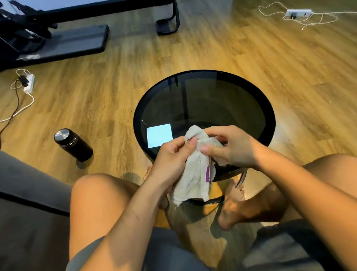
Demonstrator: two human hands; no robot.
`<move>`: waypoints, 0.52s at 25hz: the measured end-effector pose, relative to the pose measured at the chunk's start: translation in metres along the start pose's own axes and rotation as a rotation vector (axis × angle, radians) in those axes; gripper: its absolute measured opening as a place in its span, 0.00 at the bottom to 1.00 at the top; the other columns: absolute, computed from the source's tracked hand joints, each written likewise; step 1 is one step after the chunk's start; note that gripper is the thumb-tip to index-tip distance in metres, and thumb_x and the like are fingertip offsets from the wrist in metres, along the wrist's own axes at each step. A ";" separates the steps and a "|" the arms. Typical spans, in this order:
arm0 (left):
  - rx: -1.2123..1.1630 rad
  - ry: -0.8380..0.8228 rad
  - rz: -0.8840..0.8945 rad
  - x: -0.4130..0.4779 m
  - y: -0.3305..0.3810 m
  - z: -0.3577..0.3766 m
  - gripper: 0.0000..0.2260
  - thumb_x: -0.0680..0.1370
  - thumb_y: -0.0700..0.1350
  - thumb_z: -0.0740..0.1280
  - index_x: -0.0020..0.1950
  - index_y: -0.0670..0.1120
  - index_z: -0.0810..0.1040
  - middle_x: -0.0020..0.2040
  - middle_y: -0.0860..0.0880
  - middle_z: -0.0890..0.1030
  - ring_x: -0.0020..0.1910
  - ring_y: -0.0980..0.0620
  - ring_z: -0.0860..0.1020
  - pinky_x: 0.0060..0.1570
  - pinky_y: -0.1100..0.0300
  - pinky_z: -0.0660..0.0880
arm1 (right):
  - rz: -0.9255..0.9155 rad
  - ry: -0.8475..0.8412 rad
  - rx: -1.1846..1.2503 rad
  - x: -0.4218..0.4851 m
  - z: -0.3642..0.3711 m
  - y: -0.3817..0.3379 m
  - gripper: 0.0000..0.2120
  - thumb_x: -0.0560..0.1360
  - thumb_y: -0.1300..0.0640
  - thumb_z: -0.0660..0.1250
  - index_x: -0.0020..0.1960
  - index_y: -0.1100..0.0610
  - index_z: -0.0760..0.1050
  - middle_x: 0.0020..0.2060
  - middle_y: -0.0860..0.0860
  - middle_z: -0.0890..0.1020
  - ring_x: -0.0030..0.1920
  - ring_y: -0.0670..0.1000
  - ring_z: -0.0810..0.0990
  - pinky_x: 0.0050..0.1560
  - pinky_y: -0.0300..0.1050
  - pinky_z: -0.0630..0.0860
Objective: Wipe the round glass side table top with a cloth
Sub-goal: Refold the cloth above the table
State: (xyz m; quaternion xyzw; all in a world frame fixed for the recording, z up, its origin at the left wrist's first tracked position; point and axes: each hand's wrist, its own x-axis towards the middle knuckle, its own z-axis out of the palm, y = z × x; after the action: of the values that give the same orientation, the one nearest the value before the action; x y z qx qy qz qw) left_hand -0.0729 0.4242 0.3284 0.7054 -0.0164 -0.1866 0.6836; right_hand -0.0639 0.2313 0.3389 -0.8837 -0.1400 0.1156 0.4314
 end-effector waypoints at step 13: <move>0.323 -0.023 0.095 -0.006 -0.015 0.004 0.13 0.75 0.50 0.73 0.58 0.51 0.79 0.52 0.52 0.84 0.51 0.54 0.83 0.50 0.57 0.81 | 0.083 0.206 0.409 0.007 -0.007 -0.021 0.10 0.74 0.56 0.73 0.54 0.55 0.80 0.47 0.54 0.85 0.48 0.54 0.85 0.49 0.54 0.82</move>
State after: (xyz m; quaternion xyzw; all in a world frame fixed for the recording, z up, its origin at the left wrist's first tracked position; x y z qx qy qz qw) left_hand -0.0826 0.4229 0.3156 0.8023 -0.0873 -0.1569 0.5693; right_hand -0.0585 0.2412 0.3591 -0.7901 -0.0322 0.0684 0.6084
